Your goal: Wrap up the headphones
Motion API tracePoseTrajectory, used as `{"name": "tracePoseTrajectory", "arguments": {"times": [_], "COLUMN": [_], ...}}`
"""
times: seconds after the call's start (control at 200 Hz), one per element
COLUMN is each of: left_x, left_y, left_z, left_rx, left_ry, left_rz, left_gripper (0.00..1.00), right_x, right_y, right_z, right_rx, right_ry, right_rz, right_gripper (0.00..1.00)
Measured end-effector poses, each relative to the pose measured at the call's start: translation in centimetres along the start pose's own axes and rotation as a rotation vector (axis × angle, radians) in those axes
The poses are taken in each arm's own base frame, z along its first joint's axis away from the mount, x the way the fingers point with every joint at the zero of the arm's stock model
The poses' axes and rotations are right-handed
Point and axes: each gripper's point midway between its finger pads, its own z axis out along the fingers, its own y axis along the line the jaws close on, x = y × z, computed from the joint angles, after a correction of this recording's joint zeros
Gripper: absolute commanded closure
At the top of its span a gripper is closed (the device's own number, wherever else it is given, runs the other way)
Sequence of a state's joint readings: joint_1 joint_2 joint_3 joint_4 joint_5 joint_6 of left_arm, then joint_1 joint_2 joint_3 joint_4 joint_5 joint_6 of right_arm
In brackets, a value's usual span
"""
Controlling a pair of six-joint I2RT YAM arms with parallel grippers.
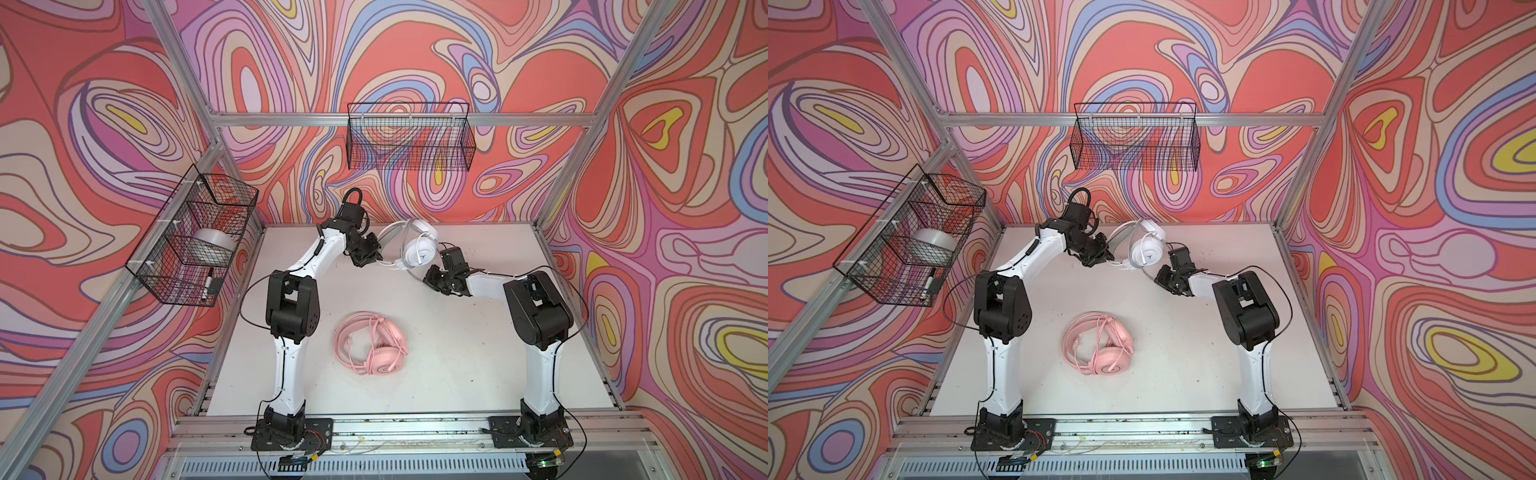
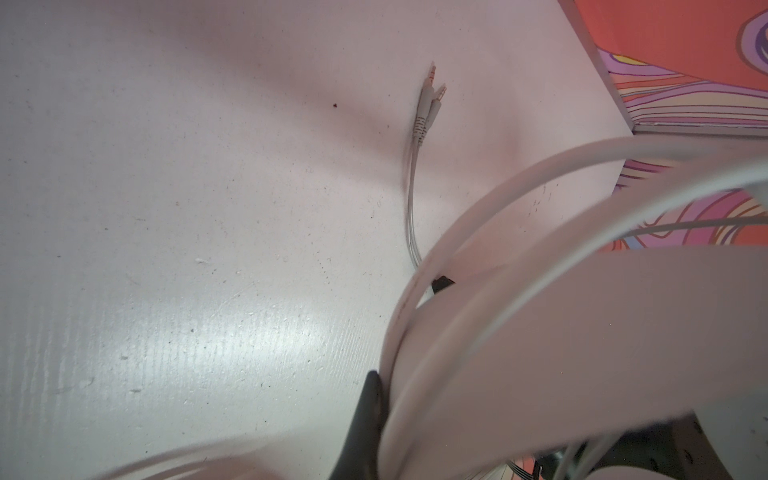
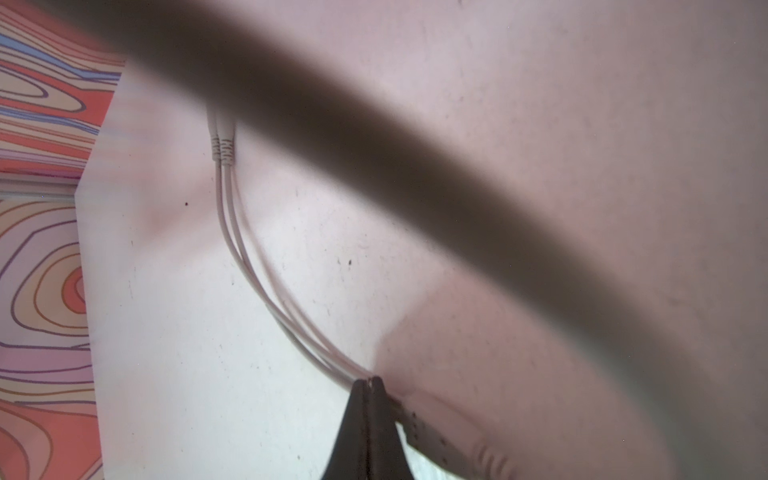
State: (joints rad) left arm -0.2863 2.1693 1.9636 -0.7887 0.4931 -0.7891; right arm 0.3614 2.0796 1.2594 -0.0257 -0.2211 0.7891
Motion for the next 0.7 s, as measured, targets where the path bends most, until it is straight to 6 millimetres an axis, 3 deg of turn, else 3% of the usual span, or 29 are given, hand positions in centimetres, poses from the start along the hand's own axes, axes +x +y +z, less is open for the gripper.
{"name": "tracePoseTrajectory", "arguments": {"times": [0.416,0.701], "left_x": [-0.4,-0.4], "left_y": [0.3,0.8], "left_z": [-0.1,-0.1], "left_rx": [-0.002,-0.014], "left_ry": [-0.005,-0.002], "left_rz": [-0.009,-0.019], "left_gripper": [1.0,1.0], "right_x": [3.2,4.6], "right_y": [-1.0,-5.4], "right_z": [-1.9,-5.8], "right_rx": [0.06,0.207], "right_ry": [0.199,0.377], "right_rz": [-0.267,-0.441], "right_gripper": [1.0,1.0]}}
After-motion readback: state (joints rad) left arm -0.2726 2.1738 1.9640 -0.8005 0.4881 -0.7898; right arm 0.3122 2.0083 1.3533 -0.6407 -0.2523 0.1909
